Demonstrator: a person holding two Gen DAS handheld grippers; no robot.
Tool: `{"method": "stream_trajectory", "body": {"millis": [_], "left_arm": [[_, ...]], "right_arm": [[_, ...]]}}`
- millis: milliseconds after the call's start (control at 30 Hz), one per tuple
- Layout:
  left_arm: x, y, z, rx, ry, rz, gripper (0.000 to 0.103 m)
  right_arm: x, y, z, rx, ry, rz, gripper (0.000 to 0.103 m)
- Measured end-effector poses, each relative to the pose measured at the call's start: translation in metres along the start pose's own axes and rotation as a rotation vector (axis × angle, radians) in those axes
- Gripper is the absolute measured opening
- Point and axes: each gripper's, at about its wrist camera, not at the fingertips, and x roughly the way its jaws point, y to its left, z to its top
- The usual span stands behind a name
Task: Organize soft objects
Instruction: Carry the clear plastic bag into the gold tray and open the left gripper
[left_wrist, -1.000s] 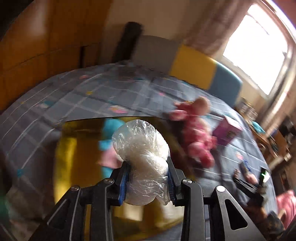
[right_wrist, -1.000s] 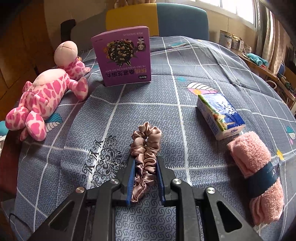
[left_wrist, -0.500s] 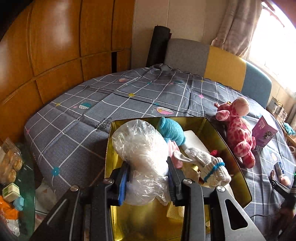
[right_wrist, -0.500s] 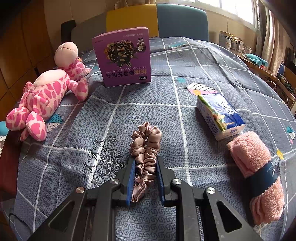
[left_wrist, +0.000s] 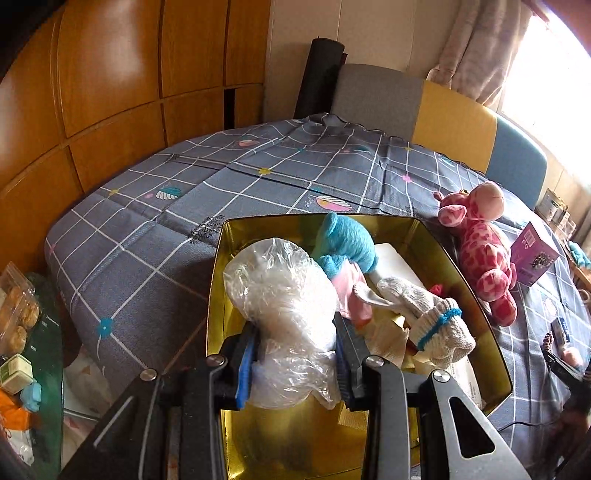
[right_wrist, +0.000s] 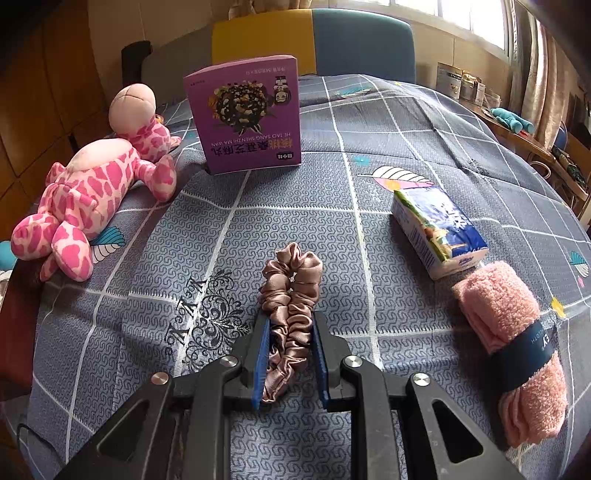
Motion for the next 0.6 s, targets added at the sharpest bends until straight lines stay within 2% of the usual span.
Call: {"method": "stream_trajectory", "body": {"millis": [333,467,600], "left_arm": [[0.011,0.003,0.003,-0.015,0.042,-0.02,0.036],[0.025,0.019,0.011,-0.122,0.11,-0.118,0.036],[0.033,0.031,0.019,-0.192,0.138,-0.168,0.036]], "right_arm": [[0.0,0.0,0.0,0.0,0.0,-0.001,0.02],[0.0,0.0,-0.001,-0.001,-0.001,-0.001,0.02],[0.0,0.0,0.0,0.002,-0.001,0.001,0.02]]}}
